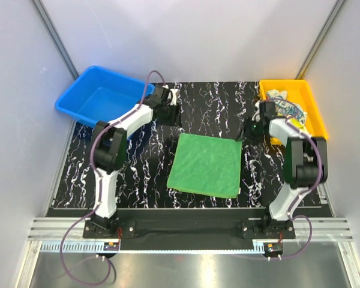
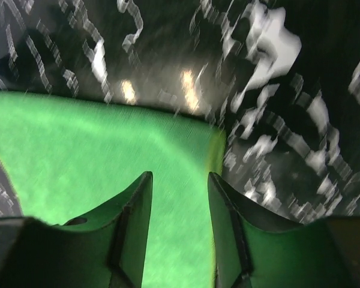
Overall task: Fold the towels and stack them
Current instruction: Fold the towel
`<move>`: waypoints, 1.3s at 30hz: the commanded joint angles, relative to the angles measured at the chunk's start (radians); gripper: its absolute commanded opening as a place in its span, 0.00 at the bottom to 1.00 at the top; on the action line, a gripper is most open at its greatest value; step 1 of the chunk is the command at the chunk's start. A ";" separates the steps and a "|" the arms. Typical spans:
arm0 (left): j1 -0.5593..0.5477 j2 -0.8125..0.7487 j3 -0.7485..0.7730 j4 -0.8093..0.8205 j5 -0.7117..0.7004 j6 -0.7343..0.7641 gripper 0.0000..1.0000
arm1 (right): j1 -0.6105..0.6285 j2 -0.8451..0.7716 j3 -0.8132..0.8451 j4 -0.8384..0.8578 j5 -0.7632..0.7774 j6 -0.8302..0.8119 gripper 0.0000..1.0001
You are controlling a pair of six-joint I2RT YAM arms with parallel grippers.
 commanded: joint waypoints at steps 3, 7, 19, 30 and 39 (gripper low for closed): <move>-0.003 0.092 0.148 -0.058 0.133 0.177 0.55 | -0.090 0.156 0.157 -0.054 -0.096 -0.205 0.51; -0.003 0.171 0.191 -0.076 0.213 0.220 0.55 | -0.099 0.193 0.197 -0.060 -0.153 -0.280 0.53; -0.003 0.241 0.263 -0.154 0.288 0.363 0.53 | -0.147 0.297 0.271 -0.150 -0.444 -0.493 0.44; -0.003 0.284 0.309 -0.196 0.242 0.385 0.43 | -0.147 0.311 0.294 -0.195 -0.513 -0.578 0.45; -0.002 0.295 0.320 -0.191 0.236 0.388 0.33 | -0.147 0.311 0.294 -0.213 -0.501 -0.616 0.48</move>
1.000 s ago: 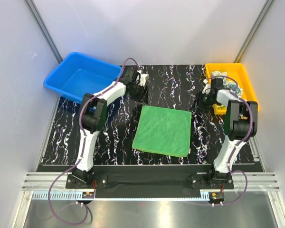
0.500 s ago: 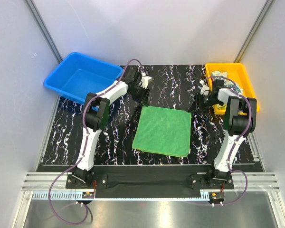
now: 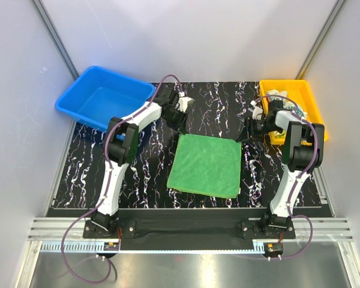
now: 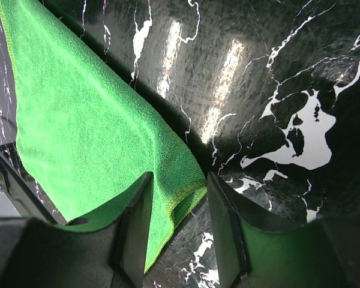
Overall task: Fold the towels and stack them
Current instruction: Fold the towel
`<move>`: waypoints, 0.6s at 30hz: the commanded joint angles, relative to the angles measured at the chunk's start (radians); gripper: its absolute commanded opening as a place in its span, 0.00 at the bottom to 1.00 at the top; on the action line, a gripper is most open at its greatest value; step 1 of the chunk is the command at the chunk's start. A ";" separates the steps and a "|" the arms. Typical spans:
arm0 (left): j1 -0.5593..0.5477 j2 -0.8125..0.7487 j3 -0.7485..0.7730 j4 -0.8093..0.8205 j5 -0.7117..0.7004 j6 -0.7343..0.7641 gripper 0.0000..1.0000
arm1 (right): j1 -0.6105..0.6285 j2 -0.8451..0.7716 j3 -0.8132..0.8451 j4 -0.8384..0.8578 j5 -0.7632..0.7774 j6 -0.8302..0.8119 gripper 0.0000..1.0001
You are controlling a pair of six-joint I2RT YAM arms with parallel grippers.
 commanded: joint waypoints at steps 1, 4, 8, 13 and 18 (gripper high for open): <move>0.002 0.023 0.041 0.004 -0.009 0.018 0.32 | 0.002 0.004 0.029 -0.011 -0.021 -0.038 0.48; 0.001 0.030 0.045 0.006 -0.008 0.016 0.27 | 0.002 0.028 0.040 -0.018 0.005 -0.042 0.47; 0.002 0.037 0.054 0.006 -0.006 0.009 0.12 | 0.002 0.051 0.051 0.000 0.025 -0.034 0.31; 0.001 0.037 0.061 0.002 -0.029 -0.005 0.00 | 0.002 0.047 0.075 0.067 0.047 -0.020 0.09; 0.014 0.031 0.056 0.019 -0.092 -0.046 0.00 | 0.002 0.013 0.081 0.172 0.005 -0.014 0.00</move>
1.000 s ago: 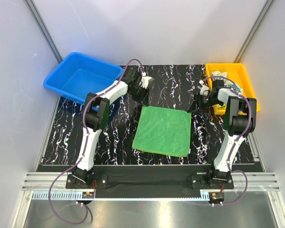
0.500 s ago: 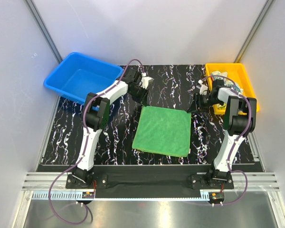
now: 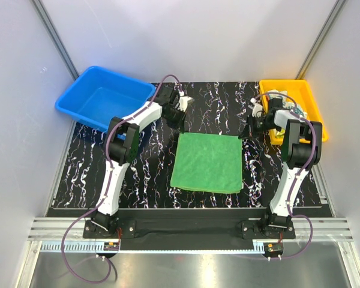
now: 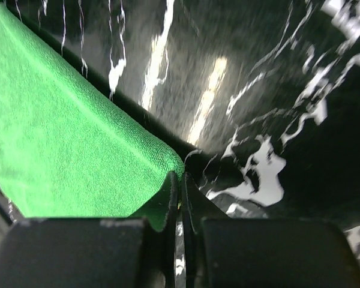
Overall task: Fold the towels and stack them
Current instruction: Fold the towel
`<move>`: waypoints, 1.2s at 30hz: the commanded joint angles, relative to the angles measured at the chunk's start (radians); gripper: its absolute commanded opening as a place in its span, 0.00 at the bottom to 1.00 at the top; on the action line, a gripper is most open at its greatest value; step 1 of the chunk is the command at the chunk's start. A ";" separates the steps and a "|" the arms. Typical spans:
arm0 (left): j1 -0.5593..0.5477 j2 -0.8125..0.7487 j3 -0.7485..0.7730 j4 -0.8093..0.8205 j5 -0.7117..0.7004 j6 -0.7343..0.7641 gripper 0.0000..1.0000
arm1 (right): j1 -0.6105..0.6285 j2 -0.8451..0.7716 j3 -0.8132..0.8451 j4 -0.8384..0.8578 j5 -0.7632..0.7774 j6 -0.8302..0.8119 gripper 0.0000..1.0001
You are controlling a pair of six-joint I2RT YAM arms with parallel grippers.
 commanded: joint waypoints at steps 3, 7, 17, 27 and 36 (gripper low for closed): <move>0.034 0.004 0.031 0.033 -0.086 -0.056 0.00 | 0.002 -0.034 0.071 0.124 -0.018 -0.015 0.00; 0.056 -0.012 0.013 0.069 -0.098 -0.070 0.00 | 0.002 0.002 0.134 0.089 -0.032 -0.015 0.00; 0.071 -0.046 -0.009 0.123 -0.098 -0.090 0.00 | 0.007 0.021 0.189 0.125 -0.004 0.016 0.00; 0.070 -0.230 -0.165 0.263 -0.051 -0.057 0.00 | 0.007 -0.076 0.105 0.305 0.002 0.039 0.00; 0.068 -0.269 -0.158 0.277 -0.038 -0.021 0.00 | 0.011 -0.120 0.063 0.429 -0.086 0.022 0.00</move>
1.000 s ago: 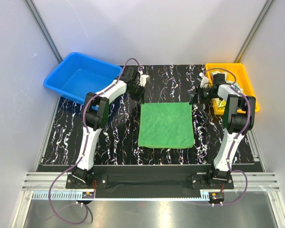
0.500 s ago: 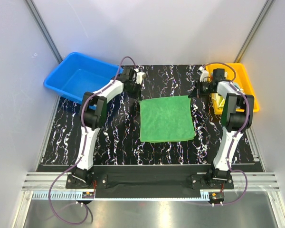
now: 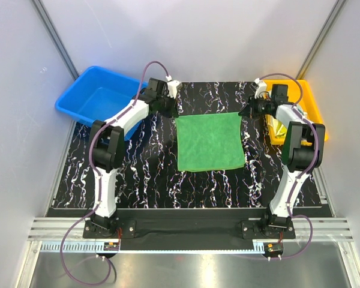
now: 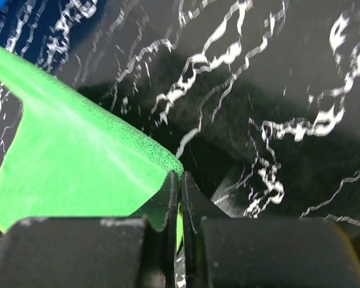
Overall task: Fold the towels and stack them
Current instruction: Fold the towel
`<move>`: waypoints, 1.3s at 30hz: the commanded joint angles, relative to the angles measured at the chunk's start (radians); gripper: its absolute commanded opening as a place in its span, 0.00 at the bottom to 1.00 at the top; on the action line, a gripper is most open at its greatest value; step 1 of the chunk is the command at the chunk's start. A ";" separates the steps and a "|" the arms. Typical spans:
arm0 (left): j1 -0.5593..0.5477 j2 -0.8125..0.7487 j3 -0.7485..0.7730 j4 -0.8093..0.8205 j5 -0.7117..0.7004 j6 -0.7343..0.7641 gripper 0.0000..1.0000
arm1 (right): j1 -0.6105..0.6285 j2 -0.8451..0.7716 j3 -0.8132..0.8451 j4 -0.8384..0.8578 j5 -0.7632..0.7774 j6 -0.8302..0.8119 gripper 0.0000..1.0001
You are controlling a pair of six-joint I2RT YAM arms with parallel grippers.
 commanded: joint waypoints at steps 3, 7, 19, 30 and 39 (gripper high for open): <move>0.010 0.012 0.097 0.005 -0.002 0.067 0.00 | 0.002 -0.061 -0.021 0.157 -0.058 -0.018 0.00; 0.008 0.040 0.136 0.003 -0.013 0.088 0.00 | 0.002 -0.027 0.016 0.166 -0.067 -0.037 0.00; -0.013 -0.083 0.030 0.038 -0.044 0.113 0.00 | 0.005 -0.191 -0.228 0.345 0.051 -0.086 0.00; -0.065 -0.244 -0.186 0.064 -0.016 0.064 0.00 | 0.006 -0.417 -0.493 0.353 0.077 -0.104 0.00; -0.082 -0.347 -0.289 0.024 0.007 0.044 0.00 | 0.012 -0.553 -0.642 0.355 0.089 -0.018 0.00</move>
